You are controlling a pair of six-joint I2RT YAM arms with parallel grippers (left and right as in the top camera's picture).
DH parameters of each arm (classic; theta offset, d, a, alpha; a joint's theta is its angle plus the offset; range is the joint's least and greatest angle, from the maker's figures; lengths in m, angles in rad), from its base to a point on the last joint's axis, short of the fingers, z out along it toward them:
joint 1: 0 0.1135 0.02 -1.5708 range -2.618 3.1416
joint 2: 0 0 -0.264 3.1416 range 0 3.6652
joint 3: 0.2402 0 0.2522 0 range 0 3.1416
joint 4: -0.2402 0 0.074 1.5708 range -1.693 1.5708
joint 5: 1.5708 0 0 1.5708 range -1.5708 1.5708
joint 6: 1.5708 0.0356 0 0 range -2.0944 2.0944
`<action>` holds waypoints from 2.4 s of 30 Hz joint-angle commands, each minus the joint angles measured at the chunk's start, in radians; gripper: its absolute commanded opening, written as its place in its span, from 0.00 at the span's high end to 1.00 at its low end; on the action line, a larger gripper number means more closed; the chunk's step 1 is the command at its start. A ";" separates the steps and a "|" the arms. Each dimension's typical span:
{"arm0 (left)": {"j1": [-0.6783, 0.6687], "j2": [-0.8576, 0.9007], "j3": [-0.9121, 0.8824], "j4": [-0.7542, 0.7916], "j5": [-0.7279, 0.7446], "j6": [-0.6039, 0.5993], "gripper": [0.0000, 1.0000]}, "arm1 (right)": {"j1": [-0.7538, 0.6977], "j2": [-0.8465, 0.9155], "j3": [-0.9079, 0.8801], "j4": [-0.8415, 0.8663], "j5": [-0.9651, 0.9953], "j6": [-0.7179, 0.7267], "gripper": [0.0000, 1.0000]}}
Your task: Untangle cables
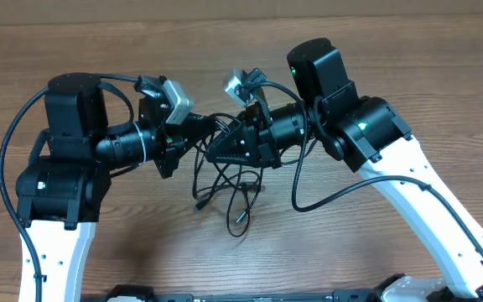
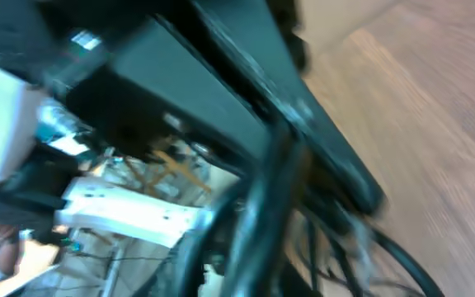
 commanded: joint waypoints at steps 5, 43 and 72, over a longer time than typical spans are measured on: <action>-0.013 -0.011 0.005 0.045 -0.169 -0.243 0.96 | -0.002 -0.006 -0.003 -0.044 0.267 0.003 0.61; -0.013 -0.066 0.005 0.172 0.397 -0.243 0.96 | -0.004 0.019 -0.003 -0.047 1.212 0.404 0.13; -0.009 -0.182 0.005 0.185 -0.324 -0.481 0.96 | -0.519 0.058 -0.004 -0.327 1.273 0.393 0.00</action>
